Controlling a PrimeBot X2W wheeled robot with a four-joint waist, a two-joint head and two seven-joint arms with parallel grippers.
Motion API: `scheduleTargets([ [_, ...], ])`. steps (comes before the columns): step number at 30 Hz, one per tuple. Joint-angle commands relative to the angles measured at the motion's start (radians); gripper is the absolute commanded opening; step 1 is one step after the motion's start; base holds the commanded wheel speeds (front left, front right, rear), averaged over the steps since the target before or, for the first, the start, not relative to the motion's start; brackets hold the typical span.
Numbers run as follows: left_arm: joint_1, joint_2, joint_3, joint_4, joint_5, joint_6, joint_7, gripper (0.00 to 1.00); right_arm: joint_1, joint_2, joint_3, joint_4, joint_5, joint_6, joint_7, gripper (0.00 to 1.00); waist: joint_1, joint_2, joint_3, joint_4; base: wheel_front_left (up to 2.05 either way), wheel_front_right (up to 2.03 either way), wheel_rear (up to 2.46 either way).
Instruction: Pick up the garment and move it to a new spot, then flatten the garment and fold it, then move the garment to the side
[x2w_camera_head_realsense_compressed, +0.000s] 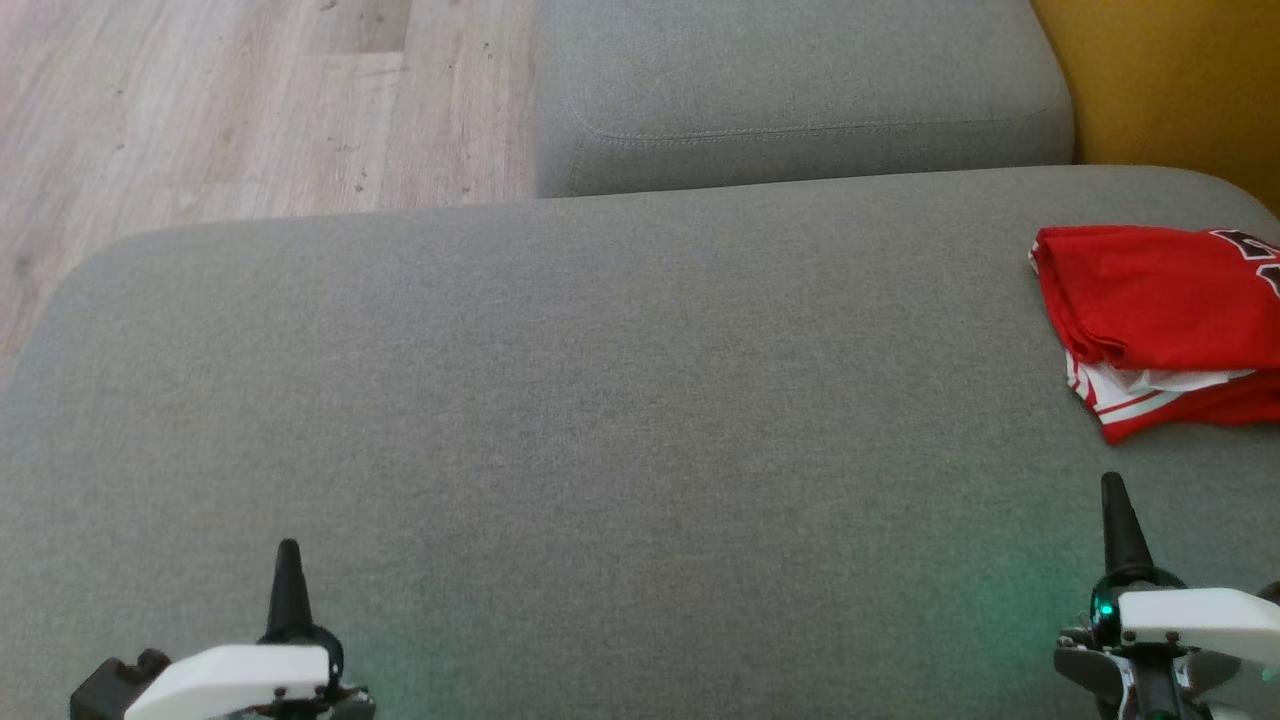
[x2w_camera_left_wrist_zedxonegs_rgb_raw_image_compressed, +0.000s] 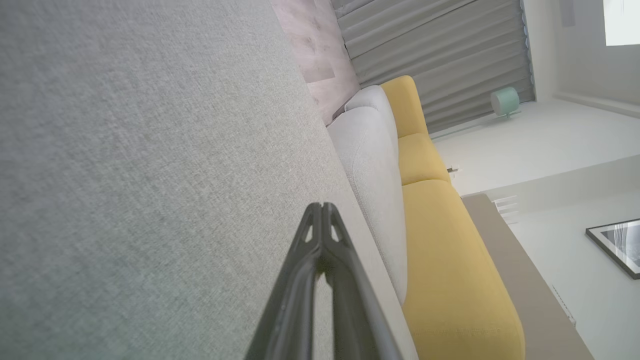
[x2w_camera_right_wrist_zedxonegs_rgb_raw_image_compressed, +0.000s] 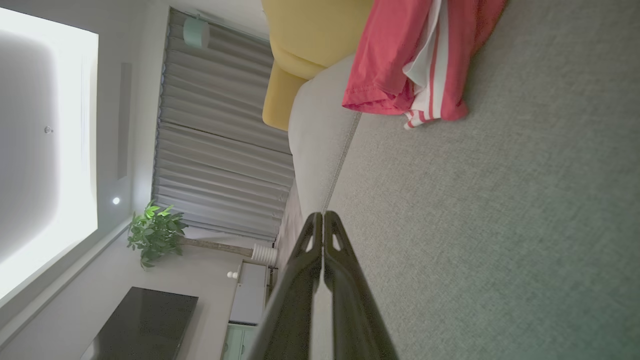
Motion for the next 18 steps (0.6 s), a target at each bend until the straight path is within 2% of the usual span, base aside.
scheduleTargets([
  [1,-0.072,0.01,0.042,-0.026,-0.034,-0.014,0.009,0.0,-0.061,-0.007,0.008,-0.031,0.036,-0.001,0.011,0.0,0.0,0.0,0.002,-0.002,0.0,0.0,0.0],
  [18,-0.117,0.008,0.098,-0.008,-0.237,-0.051,0.06,0.0,-0.107,-0.005,-0.012,-0.028,0.224,-0.001,0.061,0.0,0.0,0.0,0.019,-0.017,0.0,0.0,0.0],
])
